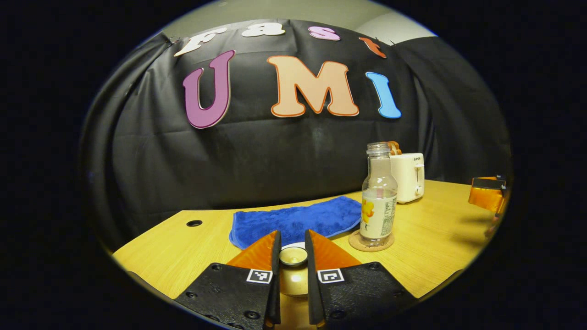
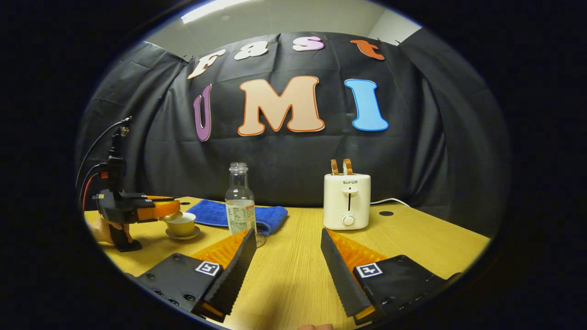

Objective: Open the teacup lid with one hand, grasp the water bottle and pour water into the teacup with the other hand; after pouring, place the water bottle on the coaster and then close the teacup lid.

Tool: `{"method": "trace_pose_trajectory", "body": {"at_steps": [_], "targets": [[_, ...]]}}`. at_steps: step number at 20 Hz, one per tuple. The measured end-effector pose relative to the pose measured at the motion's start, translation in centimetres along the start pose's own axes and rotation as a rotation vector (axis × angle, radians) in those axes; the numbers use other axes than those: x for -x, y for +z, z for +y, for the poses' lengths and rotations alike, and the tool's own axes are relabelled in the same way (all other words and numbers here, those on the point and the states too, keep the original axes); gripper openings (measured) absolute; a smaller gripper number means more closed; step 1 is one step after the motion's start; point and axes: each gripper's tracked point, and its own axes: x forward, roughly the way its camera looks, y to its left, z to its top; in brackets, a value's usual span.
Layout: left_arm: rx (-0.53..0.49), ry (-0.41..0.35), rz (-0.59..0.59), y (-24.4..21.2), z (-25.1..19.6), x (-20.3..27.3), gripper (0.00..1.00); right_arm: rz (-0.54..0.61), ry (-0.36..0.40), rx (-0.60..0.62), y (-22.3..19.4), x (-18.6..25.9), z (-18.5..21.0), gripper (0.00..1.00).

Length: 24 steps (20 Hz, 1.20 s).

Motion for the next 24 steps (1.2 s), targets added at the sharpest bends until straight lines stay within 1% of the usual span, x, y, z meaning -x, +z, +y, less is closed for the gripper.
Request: {"method": "trace_pose_trajectory", "body": {"at_steps": [7,15,18,19,20,22,23,24], "targets": [[-0.069,0.000,0.066,-0.8,-0.6,-1.3,0.21,-0.001,0.003,0.000,0.1,0.2,-0.1,0.91],[-0.096,-0.004,0.092,-1.1,-0.9,-1.6,0.21,0.001,0.005,-0.008,0.3,0.2,0.0,0.91],[-0.101,-0.004,0.096,-1.1,-0.9,-1.6,0.23,0.000,0.004,-0.008,0.3,0.2,0.0,0.91],[-0.098,0.000,0.091,-1.1,-0.8,-1.6,0.26,0.000,0.004,-0.008,0.3,0.2,0.0,0.91],[-0.094,-0.002,0.088,-1.0,-0.9,-1.6,0.27,0.000,0.004,-0.008,0.3,0.2,0.0,0.91],[-0.093,-0.004,0.089,-1.1,-1.1,-1.5,0.33,-0.001,0.003,-0.008,0.4,0.2,0.0,0.91],[-0.093,-0.005,0.088,-1.1,-1.1,-1.5,0.38,-0.001,0.003,-0.008,0.3,0.2,0.0,0.91],[-0.092,-0.008,0.087,-1.0,-1.0,-1.4,0.45,-0.001,0.003,-0.008,0.3,0.1,0.0,0.91]]}}
